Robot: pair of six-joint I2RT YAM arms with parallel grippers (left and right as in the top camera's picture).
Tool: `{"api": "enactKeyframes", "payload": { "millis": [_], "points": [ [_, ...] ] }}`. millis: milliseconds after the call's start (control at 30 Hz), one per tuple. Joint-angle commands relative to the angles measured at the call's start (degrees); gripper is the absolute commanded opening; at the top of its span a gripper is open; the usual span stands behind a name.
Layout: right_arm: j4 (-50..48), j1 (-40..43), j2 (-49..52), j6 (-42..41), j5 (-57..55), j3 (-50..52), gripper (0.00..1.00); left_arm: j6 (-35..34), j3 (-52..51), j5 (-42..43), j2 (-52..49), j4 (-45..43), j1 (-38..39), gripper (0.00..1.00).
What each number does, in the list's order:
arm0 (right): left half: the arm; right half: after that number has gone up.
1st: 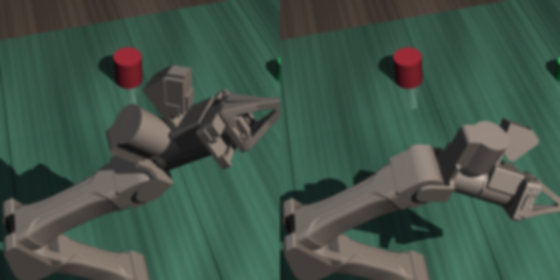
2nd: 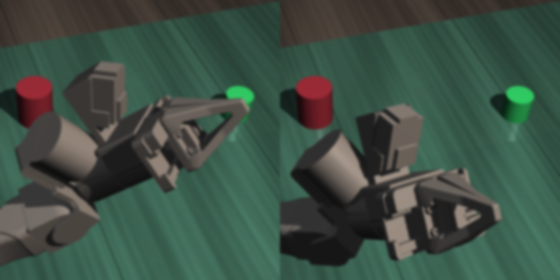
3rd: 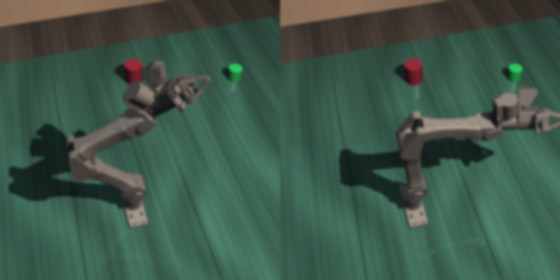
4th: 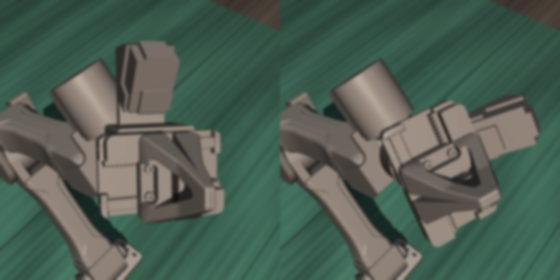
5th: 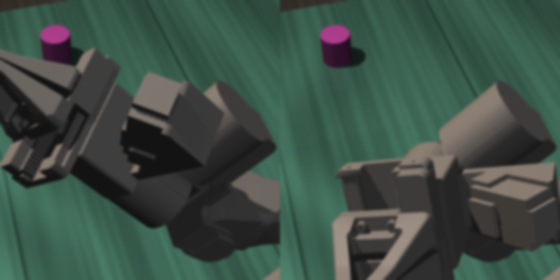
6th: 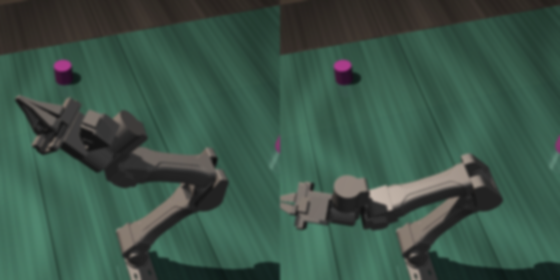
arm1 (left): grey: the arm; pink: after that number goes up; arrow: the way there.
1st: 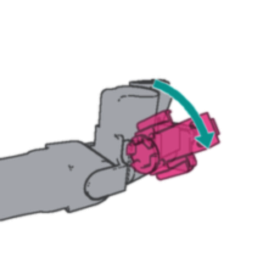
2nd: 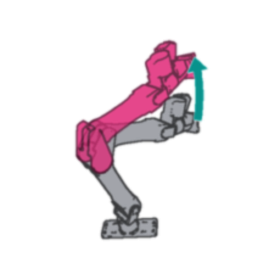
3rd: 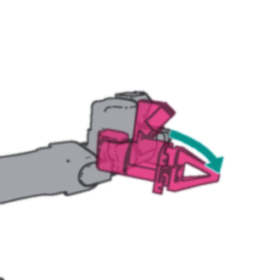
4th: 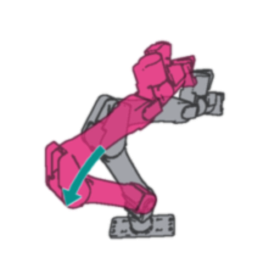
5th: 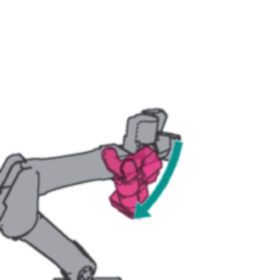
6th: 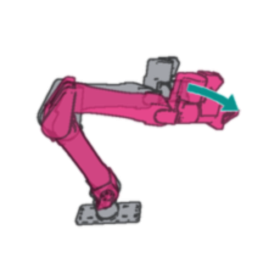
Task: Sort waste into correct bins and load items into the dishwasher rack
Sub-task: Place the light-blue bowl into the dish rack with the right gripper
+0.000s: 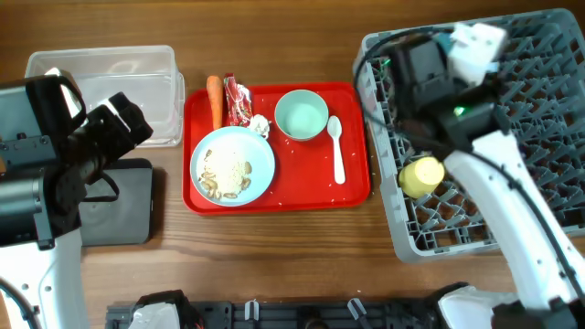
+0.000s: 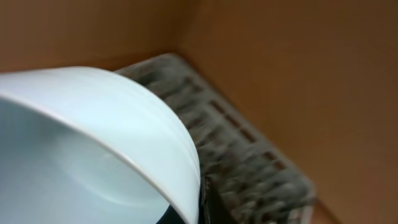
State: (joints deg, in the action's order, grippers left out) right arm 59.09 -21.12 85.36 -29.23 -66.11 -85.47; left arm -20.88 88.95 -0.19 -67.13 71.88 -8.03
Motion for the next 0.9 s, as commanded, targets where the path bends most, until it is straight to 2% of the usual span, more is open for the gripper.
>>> {"api": "enactKeyframes", "payload": {
  "millis": [0,133,233,300,533,600,633,667,700,867],
  "points": [
    [-3.0,6.6,5.5,3.5,-7.8,1.5,0.04,-0.5,0.5,-1.0,-0.1,0.0,0.0,1.00],
    [-13.4,11.6,12.8,14.9,-5.4,1.5,0.04,-0.5,0.5,-1.0,-0.1,0.0,0.0,1.00],
    [-24.1,14.1,18.6,28.3,-5.4,1.5,0.04,-0.5,0.5,-1.0,-0.1,-0.1,0.0,1.00],
    [-27.5,15.0,21.8,34.1,-5.4,1.5,0.04,-0.5,0.5,-1.0,-0.1,0.0,0.0,1.00],
    [-26.5,15.1,27.6,35.2,-2.6,1.5,0.04,-0.5,0.5,-1.0,-0.1,0.0,0.0,1.00],
    [-23.2,14.5,28.0,35.2,2.2,1.5,0.05,-0.5,0.5,-1.0,-0.1,0.0,0.0,1.00],
    [-20.0,13.8,27.9,34.7,6.3,1.5,0.17,-0.5,0.5,-1.0,-0.1,0.0,0.0,1.00],
    [-17.1,12.8,27.5,32.3,11.1,1.5,0.48,-0.5,0.5,-1.0,-0.1,0.0,0.0,1.00],
    [-13.7,11.8,26.5,29.7,18.9,1.4,0.56,-0.5,0.5,-1.0,-0.1,0.0,0.0,1.00],
    [-4.8,9.3,18.4,18.6,33.3,0.0,0.59,-0.5,0.5,-1.0,-0.1,0.0,0.0,1.00]
  ]
}}
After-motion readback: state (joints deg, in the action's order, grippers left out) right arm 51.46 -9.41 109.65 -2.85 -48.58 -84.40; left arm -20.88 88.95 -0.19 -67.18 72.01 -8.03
